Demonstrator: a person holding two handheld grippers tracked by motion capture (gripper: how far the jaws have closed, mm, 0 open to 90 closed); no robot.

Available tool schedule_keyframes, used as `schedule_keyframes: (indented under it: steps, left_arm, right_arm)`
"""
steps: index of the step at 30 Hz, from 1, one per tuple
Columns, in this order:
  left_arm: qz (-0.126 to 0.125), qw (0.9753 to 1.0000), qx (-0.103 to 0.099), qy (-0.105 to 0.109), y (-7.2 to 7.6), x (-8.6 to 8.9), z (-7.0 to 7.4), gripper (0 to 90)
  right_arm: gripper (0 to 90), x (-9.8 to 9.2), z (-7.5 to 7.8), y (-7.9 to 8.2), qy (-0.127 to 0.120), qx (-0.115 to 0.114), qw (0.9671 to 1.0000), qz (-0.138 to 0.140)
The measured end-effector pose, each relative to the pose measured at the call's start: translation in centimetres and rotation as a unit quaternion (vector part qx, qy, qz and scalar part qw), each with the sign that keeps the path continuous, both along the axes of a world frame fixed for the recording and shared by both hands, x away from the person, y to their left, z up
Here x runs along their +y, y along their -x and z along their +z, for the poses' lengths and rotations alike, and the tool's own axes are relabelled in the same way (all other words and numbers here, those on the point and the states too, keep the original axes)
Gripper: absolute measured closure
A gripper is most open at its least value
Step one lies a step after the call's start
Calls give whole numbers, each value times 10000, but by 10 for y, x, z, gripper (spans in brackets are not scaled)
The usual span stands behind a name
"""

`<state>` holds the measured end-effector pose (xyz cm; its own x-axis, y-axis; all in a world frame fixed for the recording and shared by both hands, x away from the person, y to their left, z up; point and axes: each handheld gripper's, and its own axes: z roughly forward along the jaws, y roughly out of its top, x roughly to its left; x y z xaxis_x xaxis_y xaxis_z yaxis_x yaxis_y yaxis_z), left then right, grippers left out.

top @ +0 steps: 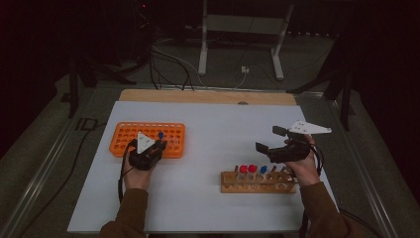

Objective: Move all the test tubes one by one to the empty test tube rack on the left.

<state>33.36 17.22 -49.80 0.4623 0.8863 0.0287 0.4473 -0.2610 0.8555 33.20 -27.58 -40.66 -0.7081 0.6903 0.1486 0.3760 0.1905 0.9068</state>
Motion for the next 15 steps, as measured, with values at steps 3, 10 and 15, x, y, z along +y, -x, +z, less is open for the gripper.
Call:
schedule_keyframes:
  steps: [3, 10, 15]
  left_arm:
    - [-4, 10000, 25, -29, 1, 0, -2, 778]
    - [-28, 10000, 59, 26, 1, 1, -2, 774]
    - [31, 9998, 113, 160, 1, 4, -2, 692]
  right_arm:
    - [0, 0, 0, 1, 4, -7, 10000, 11]
    - [1, 0, -1, 2, 13, -7, 10000, 44]
    - [0, 1, -1, 3, 32, -9, 10000, 84]
